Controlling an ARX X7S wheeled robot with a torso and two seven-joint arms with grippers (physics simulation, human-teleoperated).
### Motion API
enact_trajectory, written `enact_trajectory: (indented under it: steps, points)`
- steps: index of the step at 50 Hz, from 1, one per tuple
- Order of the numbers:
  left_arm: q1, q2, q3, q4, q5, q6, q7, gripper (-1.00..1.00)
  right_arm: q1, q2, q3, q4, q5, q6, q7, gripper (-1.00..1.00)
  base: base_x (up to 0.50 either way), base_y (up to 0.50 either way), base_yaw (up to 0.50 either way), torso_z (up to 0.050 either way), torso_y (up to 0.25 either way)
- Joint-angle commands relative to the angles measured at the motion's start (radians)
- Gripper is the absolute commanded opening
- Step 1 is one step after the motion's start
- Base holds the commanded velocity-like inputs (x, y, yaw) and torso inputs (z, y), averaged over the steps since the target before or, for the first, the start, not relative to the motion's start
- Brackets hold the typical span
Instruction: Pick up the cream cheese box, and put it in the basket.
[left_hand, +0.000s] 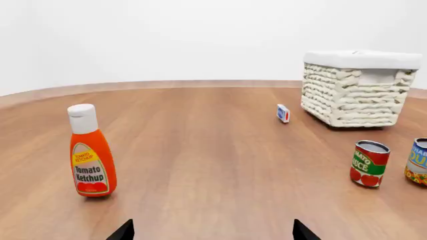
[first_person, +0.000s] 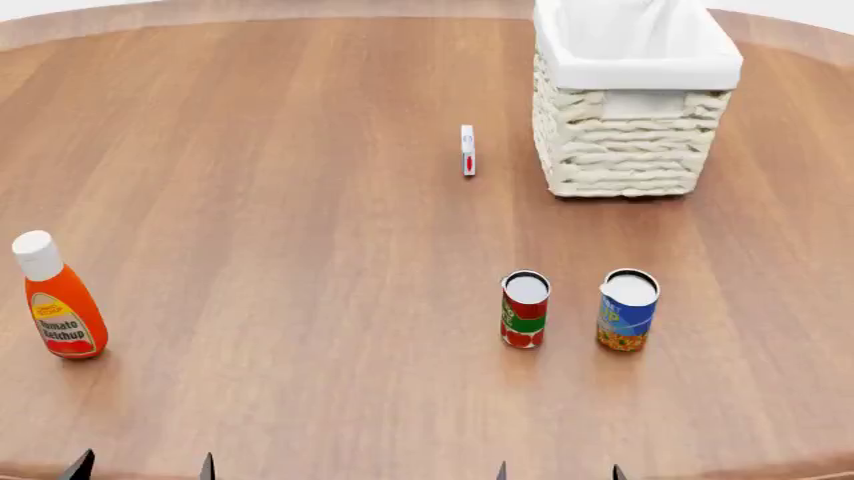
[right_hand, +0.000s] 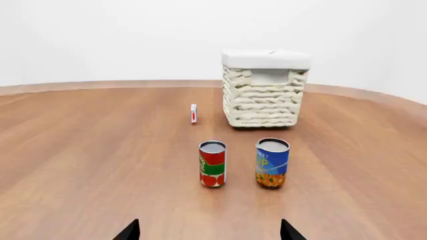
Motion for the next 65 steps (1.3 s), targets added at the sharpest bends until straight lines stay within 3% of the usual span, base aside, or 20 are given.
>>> enact_trajectory:
  steps: [1, 6, 9, 19, 22, 24, 26, 38, 65]
  points:
    - [-0.006, -0.099, 0.118, -0.004, -0.099, 0.009, -0.117, 1.00, -0.001, 0.014, -0.016, 0.002, 0.014, -0.003, 0.000, 1.00, 0.00, 0.00, 0.00, 0.000, 0.000]
    - [0.002, -0.105, 0.119, 0.109, -0.140, -0.083, -0.120, 1.00, -0.011, 0.033, -0.038, -0.021, 0.030, 0.001, 0.040, 1.00, 0.00, 0.00, 0.00, 0.000, 0.000]
    - [-0.007, -0.106, 0.101, 0.061, -0.201, -0.050, -0.082, 1.00, 0.007, 0.036, -0.043, 0.008, 0.039, 0.006, 0.057, 1.00, 0.00, 0.00, 0.00, 0.000, 0.000]
    - [0.006, -0.112, 0.150, -0.018, -0.136, 0.066, -0.088, 1.00, 0.013, 0.055, -0.084, 0.044, 0.007, -0.045, 0.106, 1.00, 0.00, 0.00, 0.00, 0.000, 0.000]
    - [-0.005, -0.106, 0.157, -0.035, -0.069, 0.073, -0.152, 1.00, 0.014, 0.059, -0.092, 0.057, 0.004, -0.059, 0.116, 1.00, 0.00, 0.00, 0.00, 0.000, 0.000]
    - [0.000, -0.105, 0.133, -0.023, -0.203, 0.041, -0.084, 1.00, 0.017, 0.063, -0.099, 0.067, 0.000, -0.064, 0.121, 1.00, 0.00, 0.00, 0.00, 0.000, 0.000]
    - [0.004, -0.111, 0.154, -0.032, -0.116, 0.084, -0.126, 1.00, 0.014, 0.067, -0.104, 0.063, 0.000, -0.066, 0.124, 1.00, 0.00, 0.00, 0.00, 0.000, 0.000]
    - [0.001, -0.122, 0.150, -0.022, -0.206, 0.064, -0.092, 1.00, -0.007, 0.089, -0.133, 0.039, -0.036, -0.092, 0.162, 1.00, 0.00, 0.00, 0.00, 0.000, 0.000]
    - [-0.004, -0.134, 0.191, -0.078, -0.179, 0.124, -0.117, 1.00, 0.022, 0.113, -0.191, 0.121, -0.029, -0.141, 0.184, 1.00, 0.32, -0.10, 0.00, 0.000, 0.000]
